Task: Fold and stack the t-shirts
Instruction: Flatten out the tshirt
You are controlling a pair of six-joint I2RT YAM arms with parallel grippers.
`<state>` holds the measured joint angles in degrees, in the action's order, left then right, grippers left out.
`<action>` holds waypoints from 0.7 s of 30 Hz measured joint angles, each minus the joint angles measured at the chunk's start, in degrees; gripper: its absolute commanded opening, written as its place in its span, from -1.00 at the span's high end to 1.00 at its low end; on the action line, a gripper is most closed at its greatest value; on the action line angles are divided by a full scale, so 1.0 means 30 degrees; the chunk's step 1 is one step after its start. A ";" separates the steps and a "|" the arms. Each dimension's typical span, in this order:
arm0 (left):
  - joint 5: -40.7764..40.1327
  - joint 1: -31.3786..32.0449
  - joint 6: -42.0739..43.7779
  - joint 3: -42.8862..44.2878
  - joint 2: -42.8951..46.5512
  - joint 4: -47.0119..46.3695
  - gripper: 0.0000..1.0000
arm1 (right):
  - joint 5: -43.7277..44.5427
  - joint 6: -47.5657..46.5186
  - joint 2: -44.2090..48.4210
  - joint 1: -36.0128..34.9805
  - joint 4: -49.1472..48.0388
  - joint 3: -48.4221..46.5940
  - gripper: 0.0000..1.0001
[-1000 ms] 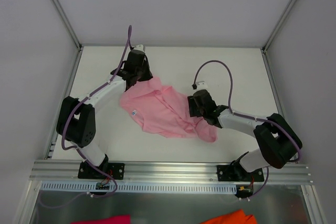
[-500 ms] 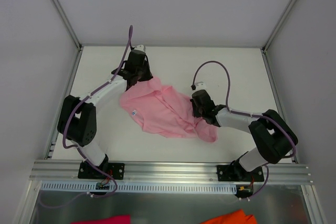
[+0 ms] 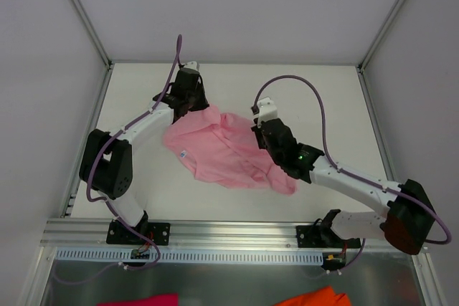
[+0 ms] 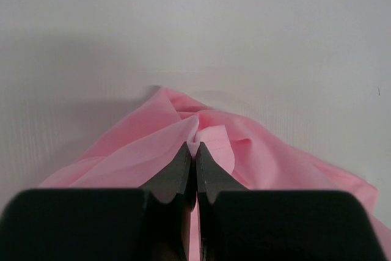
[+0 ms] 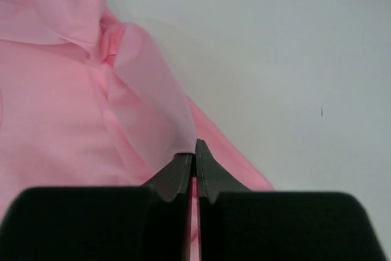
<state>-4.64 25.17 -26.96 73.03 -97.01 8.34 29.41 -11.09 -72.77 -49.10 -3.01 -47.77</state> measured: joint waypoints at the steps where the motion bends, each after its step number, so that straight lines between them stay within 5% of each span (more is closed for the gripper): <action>1: 0.0000 0.0000 0.0000 0.0000 0.0000 0.0000 1.00 | 0.0080 -0.0189 0.0503 -0.0357 -0.0029 0.0095 0.98; 7: 0.0022 0.0007 0.0000 0.0000 0.0000 0.0022 1.00 | -0.1457 -0.0328 0.3927 -0.2084 -0.0029 0.2667 0.96; 8: 0.0022 0.0007 0.0000 0.0000 0.0000 0.0022 1.00 | -0.1821 -0.0277 0.4430 -0.2455 -0.0044 0.3286 0.84; 9: 0.0022 0.0007 0.0000 0.0000 0.0000 0.0015 1.00 | -0.2157 -0.0182 0.4896 -0.2841 0.0015 0.3883 0.33; 10: 0.0022 0.0007 0.0000 0.0000 0.0000 0.0022 1.00 | -0.2484 0.0022 0.5333 -0.3308 0.0117 0.4473 0.15; 11: 0.0022 0.0007 0.0000 0.0000 0.0000 0.0029 1.00 | -0.2674 0.0044 0.5697 -0.3847 0.0168 0.4969 -0.23; 12: 0.0022 0.0015 0.0000 0.0000 0.0000 0.0022 1.00 | -0.2900 0.0189 0.5952 -0.4277 0.0219 0.5326 -0.48; 14: 0.0022 0.0044 0.0000 0.0007 0.0000 0.0022 1.00 | -0.3096 0.0138 0.6244 -0.5413 0.0233 0.5741 -0.65; 21: 0.0095 0.0503 0.0000 0.0277 0.0000 0.0168 1.00 | -0.1457 0.0372 0.4299 -0.7978 0.0036 0.5362 -0.63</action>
<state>-4.36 26.68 -26.96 73.87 -97.01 8.84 25.04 -9.98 -59.88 -73.03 -2.90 -31.68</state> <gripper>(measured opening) 0.011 0.827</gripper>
